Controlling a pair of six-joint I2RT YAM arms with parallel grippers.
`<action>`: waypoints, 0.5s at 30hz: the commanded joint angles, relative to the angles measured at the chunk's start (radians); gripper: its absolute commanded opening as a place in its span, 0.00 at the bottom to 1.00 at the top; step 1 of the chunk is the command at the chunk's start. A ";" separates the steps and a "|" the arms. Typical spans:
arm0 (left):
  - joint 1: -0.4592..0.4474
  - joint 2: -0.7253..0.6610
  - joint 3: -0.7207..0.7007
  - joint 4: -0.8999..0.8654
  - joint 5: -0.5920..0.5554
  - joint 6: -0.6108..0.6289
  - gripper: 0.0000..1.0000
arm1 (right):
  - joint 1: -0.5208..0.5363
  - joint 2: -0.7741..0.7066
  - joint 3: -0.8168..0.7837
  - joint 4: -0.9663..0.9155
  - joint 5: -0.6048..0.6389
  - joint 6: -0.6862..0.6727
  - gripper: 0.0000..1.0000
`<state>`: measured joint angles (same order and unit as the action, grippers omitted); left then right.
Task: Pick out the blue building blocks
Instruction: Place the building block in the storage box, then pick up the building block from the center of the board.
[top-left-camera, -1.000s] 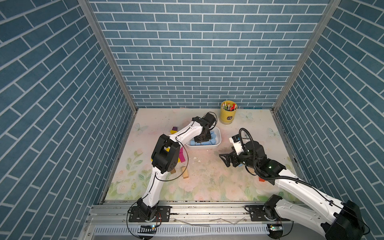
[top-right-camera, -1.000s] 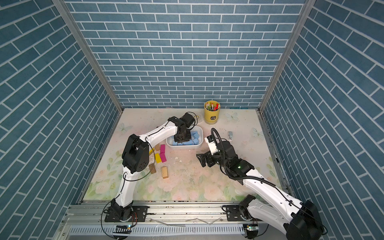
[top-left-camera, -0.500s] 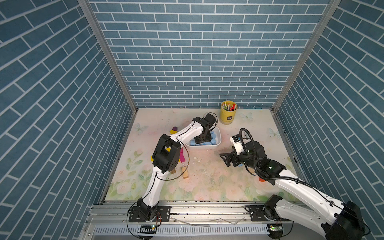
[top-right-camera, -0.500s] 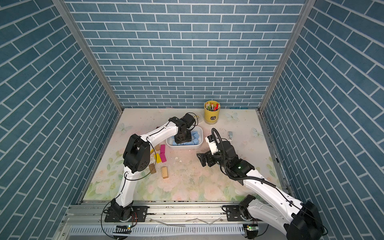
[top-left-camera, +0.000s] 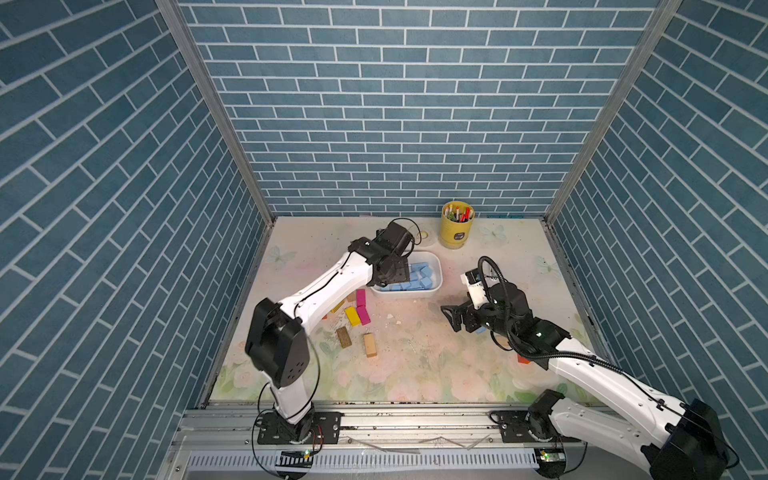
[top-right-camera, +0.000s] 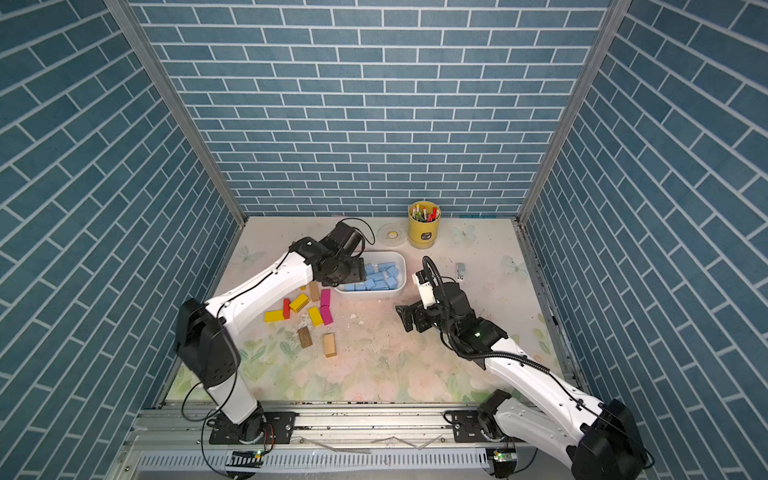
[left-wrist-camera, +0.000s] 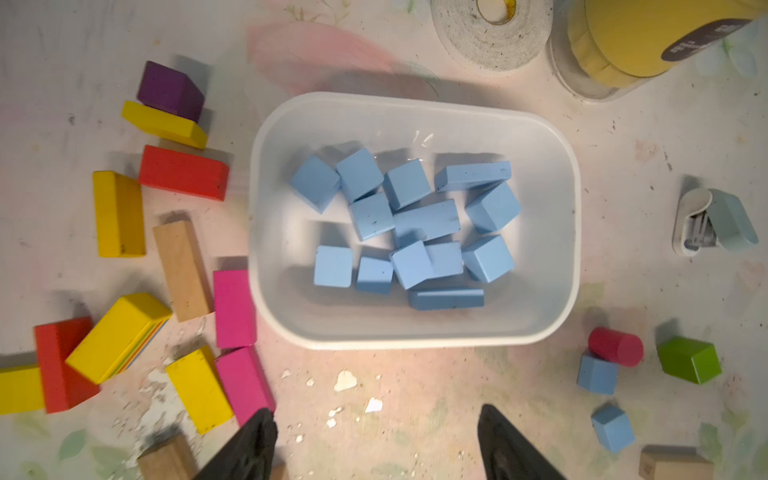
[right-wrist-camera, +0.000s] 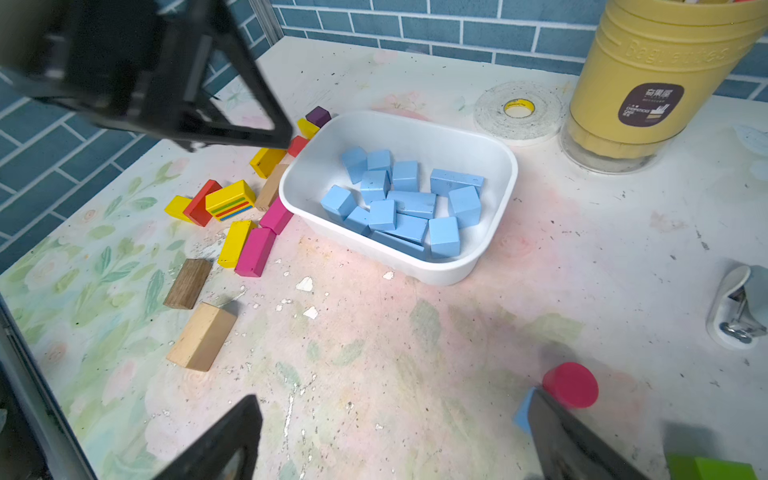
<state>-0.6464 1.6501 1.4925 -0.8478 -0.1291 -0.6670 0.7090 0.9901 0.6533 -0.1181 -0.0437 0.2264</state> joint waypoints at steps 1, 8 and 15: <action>-0.001 -0.101 -0.124 0.056 -0.003 0.087 0.85 | 0.005 0.018 -0.011 0.018 0.040 -0.038 0.99; -0.003 -0.334 -0.349 0.209 0.131 0.259 0.99 | 0.002 0.063 0.001 -0.003 0.119 -0.006 0.99; -0.009 -0.518 -0.469 0.287 0.255 0.413 0.99 | 0.003 0.059 0.039 -0.173 0.284 0.105 0.99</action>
<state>-0.6506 1.1908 1.0527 -0.6277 0.0479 -0.3607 0.7090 1.0515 0.6567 -0.1890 0.1284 0.2626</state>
